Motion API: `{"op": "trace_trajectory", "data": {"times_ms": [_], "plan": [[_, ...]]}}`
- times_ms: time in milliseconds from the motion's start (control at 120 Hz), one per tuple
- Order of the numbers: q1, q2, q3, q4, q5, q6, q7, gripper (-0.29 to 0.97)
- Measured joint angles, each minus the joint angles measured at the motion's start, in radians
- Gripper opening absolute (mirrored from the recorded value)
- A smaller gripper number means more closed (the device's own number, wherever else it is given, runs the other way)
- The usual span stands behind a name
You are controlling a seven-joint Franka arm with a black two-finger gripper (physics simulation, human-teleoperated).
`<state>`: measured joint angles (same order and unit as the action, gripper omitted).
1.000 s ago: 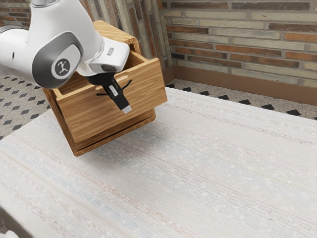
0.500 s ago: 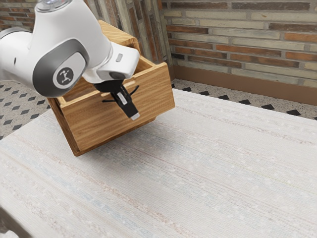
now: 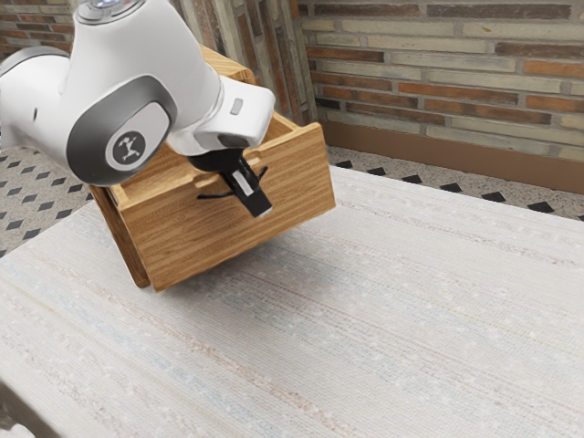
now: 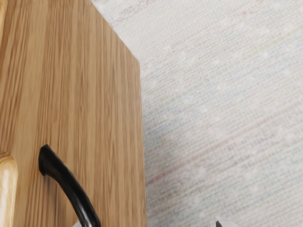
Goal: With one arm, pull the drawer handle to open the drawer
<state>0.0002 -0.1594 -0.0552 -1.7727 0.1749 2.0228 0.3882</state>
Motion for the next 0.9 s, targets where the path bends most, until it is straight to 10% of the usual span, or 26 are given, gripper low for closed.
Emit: {"op": "trace_trajectory", "data": {"times_ms": [900], "plan": [[-0.021,-0.082,0.020,0.090,0.039,-0.045,-0.060,0.43]]}}
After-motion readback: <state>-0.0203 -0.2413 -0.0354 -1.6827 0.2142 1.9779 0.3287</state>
